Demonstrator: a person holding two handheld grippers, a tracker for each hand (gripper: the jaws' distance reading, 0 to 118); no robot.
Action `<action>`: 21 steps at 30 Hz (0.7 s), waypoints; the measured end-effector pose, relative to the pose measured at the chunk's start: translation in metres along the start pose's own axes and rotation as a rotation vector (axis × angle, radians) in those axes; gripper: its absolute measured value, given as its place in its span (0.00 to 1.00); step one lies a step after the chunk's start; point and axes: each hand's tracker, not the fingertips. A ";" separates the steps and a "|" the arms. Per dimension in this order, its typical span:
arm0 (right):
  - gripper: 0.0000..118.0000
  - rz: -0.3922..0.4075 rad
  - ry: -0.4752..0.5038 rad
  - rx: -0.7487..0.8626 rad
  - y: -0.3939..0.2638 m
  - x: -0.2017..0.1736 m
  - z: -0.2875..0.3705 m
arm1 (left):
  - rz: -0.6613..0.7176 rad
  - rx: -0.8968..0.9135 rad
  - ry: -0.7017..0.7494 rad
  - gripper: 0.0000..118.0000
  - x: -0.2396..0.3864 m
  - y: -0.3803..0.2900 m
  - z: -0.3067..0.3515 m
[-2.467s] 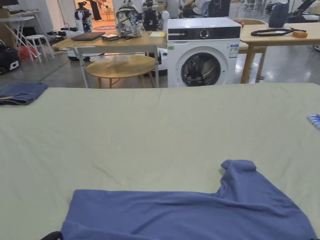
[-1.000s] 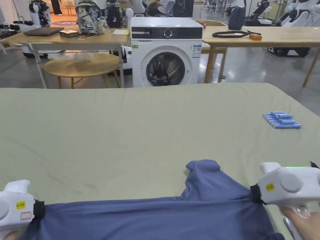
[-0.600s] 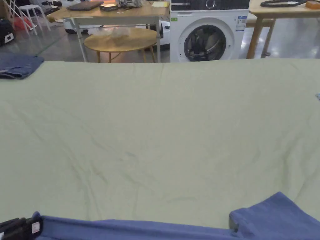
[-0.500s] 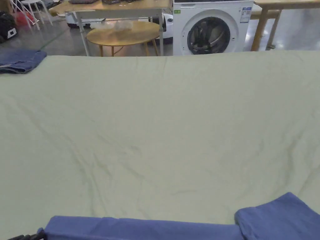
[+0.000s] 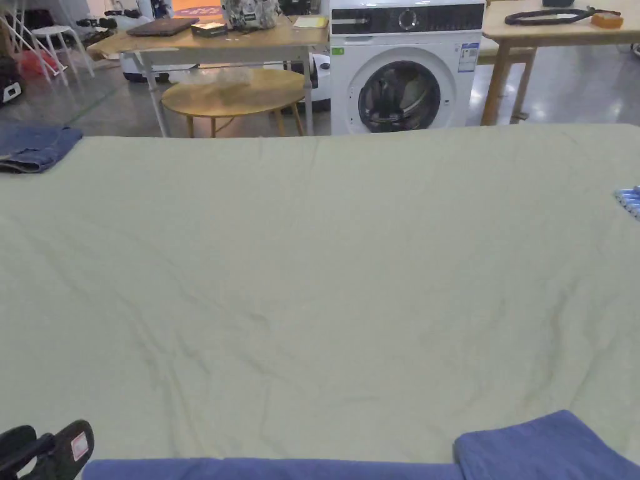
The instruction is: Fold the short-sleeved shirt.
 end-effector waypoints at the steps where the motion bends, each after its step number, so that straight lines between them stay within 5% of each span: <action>1: 0.54 -0.007 0.045 0.034 0.011 -0.010 -0.001 | -0.010 0.047 -0.031 0.45 0.011 0.009 0.003; 3: 0.47 -0.007 0.127 0.074 0.025 -0.024 -0.009 | -0.071 0.121 -0.071 0.45 0.032 0.021 0.005; 4: 0.34 0.014 0.150 0.091 0.029 -0.033 -0.013 | -0.125 0.131 -0.087 0.41 0.044 0.023 0.005; 6: 0.02 0.043 0.154 0.101 0.032 -0.048 -0.026 | -0.170 0.156 -0.066 0.00 0.058 0.028 0.001; 9: 0.00 0.063 0.162 0.089 0.034 -0.061 -0.042 | -0.131 0.121 -0.177 0.00 0.064 0.033 -0.007; 15: 0.00 0.049 0.187 0.085 0.034 -0.071 -0.043 | -0.025 0.099 -0.156 0.00 0.035 0.029 -0.006; 17: 0.00 0.033 0.197 0.076 0.032 -0.067 -0.042 | 0.052 0.047 -0.188 0.37 -0.009 0.025 -0.005; 18: 0.00 0.027 0.198 0.075 0.030 -0.064 -0.041 | 0.091 -0.002 -0.251 0.37 -0.028 0.024 -0.006; 21: 0.00 0.003 0.208 0.053 0.023 -0.053 -0.039 | 0.255 -0.125 -0.284 0.58 -0.078 0.008 -0.013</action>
